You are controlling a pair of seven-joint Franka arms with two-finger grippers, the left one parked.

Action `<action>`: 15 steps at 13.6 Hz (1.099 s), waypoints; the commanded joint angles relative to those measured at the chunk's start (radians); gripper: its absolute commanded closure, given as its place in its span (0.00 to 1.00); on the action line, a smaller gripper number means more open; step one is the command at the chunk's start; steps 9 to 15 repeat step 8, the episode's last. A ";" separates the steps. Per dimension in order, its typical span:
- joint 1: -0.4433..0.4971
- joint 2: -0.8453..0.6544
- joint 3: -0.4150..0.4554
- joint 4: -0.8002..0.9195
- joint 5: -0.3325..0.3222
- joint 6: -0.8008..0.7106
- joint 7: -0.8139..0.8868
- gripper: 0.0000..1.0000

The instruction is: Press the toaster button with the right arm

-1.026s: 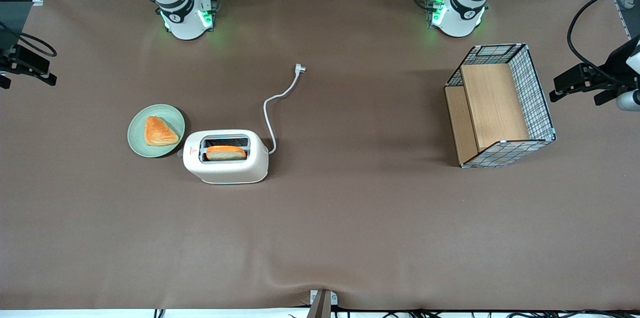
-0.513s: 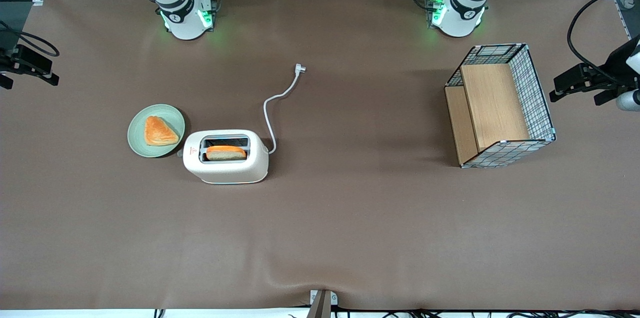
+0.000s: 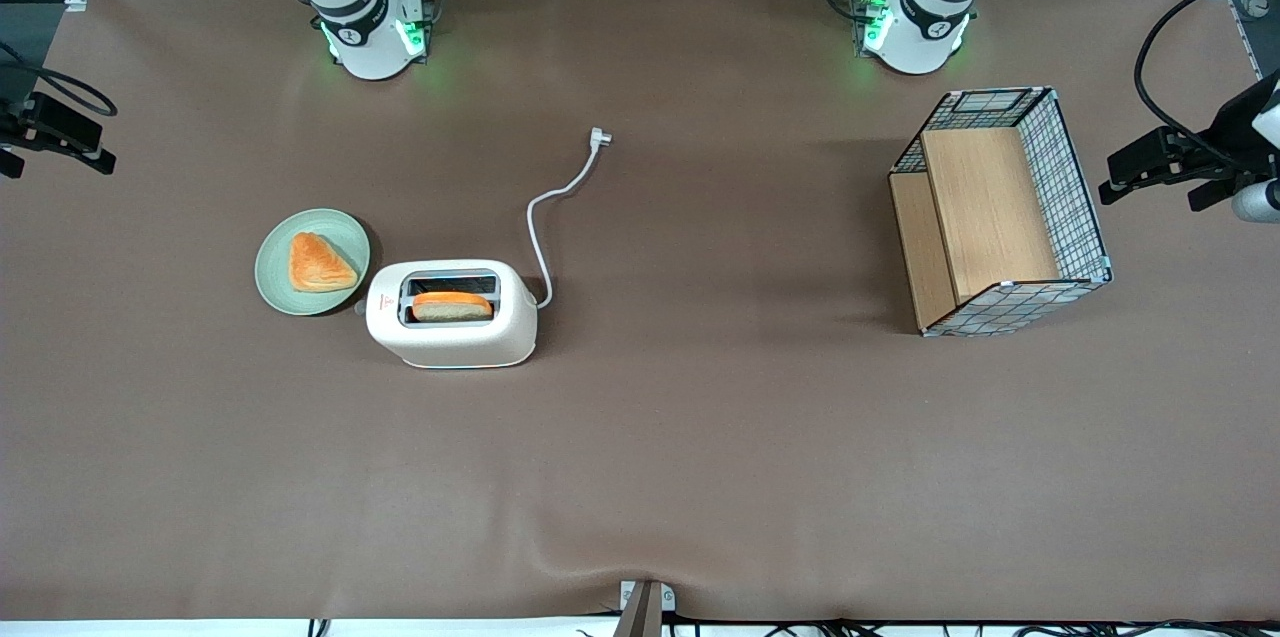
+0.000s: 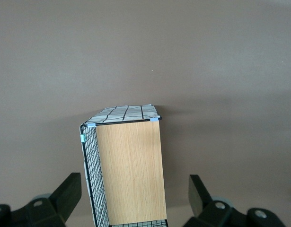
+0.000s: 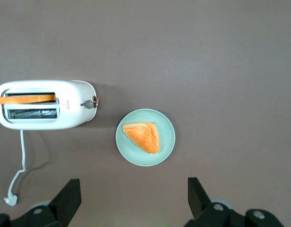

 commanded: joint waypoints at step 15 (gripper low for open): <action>-0.005 0.011 0.017 0.003 -0.028 0.006 0.028 0.00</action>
